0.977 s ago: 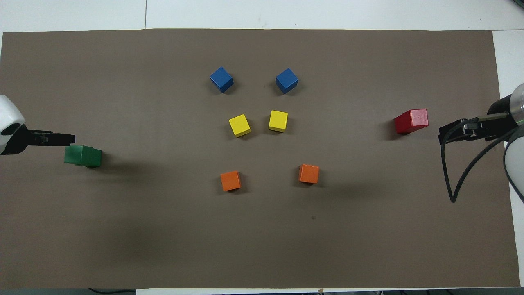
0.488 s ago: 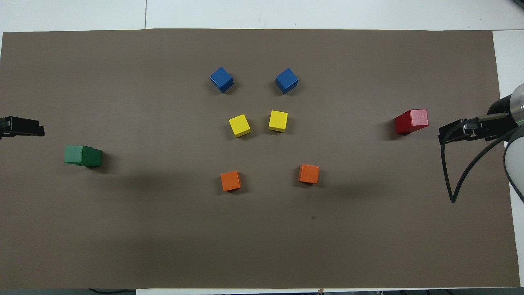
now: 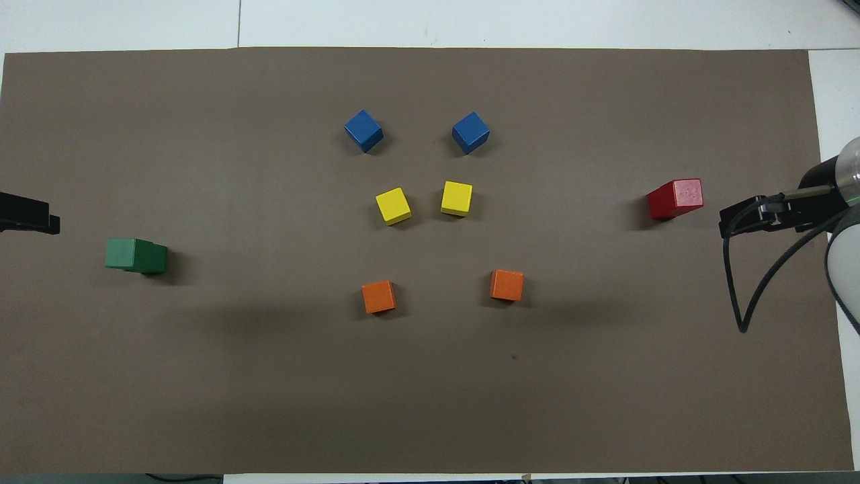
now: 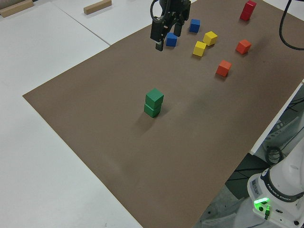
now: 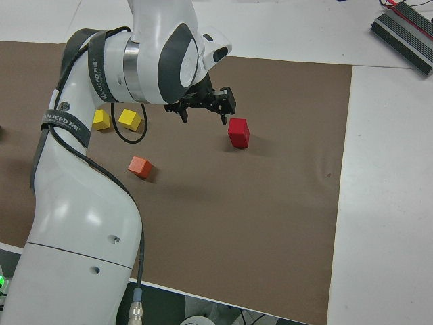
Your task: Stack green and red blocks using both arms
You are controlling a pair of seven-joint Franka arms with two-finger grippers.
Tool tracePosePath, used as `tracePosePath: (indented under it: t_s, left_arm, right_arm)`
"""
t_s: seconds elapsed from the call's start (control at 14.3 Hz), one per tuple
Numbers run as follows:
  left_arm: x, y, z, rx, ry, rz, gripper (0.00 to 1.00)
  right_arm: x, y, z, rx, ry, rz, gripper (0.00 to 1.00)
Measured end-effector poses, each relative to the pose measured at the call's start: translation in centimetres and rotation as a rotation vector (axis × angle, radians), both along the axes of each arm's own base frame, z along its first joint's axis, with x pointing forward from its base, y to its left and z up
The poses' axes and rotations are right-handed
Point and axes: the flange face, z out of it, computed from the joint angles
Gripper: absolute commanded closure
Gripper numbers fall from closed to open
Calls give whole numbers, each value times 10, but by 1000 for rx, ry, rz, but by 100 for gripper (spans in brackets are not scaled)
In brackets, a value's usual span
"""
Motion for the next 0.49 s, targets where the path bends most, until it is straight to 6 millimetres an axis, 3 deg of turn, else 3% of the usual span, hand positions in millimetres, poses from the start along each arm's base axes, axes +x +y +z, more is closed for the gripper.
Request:
tracePosePath:
  t_s: [0.49]
  left_arm:
    - [-1, -38, -1, -2, 38, -63, 0]
  right_arm:
    - [0, -1, -1, 0, 2, -1, 0]
